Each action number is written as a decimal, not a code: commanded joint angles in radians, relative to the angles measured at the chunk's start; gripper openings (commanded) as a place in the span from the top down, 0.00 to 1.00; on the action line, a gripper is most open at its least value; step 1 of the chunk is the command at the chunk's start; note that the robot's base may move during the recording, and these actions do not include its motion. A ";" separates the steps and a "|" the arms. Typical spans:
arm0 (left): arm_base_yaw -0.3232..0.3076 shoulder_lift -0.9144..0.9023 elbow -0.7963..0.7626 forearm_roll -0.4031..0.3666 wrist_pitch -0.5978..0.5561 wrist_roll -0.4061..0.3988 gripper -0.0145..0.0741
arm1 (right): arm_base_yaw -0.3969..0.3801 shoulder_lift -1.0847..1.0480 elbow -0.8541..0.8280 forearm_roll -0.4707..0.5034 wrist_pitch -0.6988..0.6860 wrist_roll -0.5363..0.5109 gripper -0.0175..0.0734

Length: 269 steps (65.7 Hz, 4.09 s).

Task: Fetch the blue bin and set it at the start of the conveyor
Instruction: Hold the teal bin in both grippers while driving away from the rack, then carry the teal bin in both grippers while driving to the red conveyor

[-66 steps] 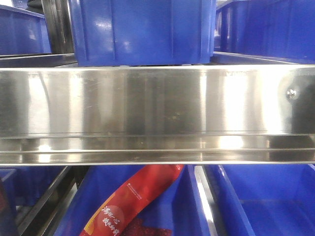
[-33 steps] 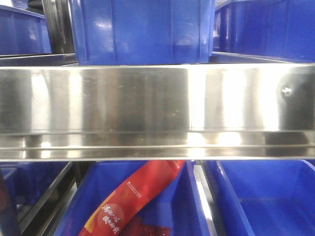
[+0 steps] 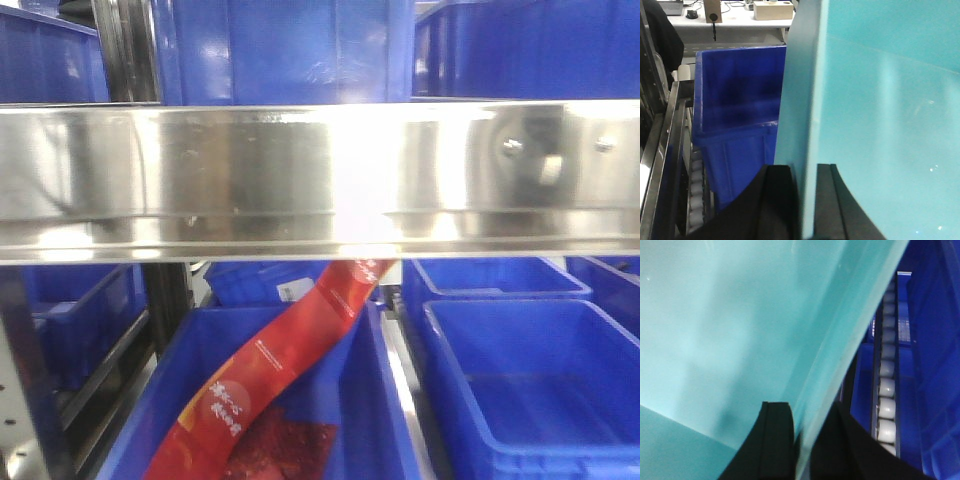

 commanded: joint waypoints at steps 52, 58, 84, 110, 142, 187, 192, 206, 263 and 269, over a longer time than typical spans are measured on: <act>-0.001 -0.018 -0.014 -0.023 -0.100 -0.016 0.96 | -0.005 -0.013 -0.007 -0.032 -0.005 -0.034 0.97; -0.001 -0.018 -0.014 -0.023 -0.100 -0.016 0.96 | -0.005 -0.013 -0.007 -0.032 -0.005 -0.034 0.97; -0.001 -0.018 -0.014 -0.023 -0.100 -0.016 0.96 | -0.005 -0.013 -0.007 -0.032 -0.005 -0.034 0.97; -0.001 -0.018 -0.014 -0.023 -0.100 -0.016 0.96 | -0.005 -0.013 -0.007 -0.032 -0.005 -0.034 0.97; -0.001 -0.018 -0.014 -0.023 -0.100 -0.016 0.96 | -0.005 -0.013 -0.007 -0.032 -0.005 -0.034 0.97; -0.001 -0.018 -0.014 -0.023 -0.100 -0.016 0.96 | -0.005 -0.013 -0.007 -0.032 -0.005 -0.034 0.97; -0.001 -0.018 -0.014 -0.023 -0.100 -0.016 0.96 | -0.005 -0.013 -0.007 -0.032 -0.005 -0.034 0.97; -0.001 -0.018 -0.014 -0.023 -0.100 -0.016 0.96 | -0.005 -0.013 -0.007 -0.032 -0.005 -0.034 0.97; -0.001 -0.018 -0.014 -0.023 -0.100 -0.016 0.96 | -0.005 -0.013 -0.007 -0.032 -0.005 -0.034 0.97; -0.001 -0.018 -0.014 -0.023 -0.100 -0.016 0.96 | -0.005 -0.013 -0.007 -0.032 -0.005 -0.034 0.97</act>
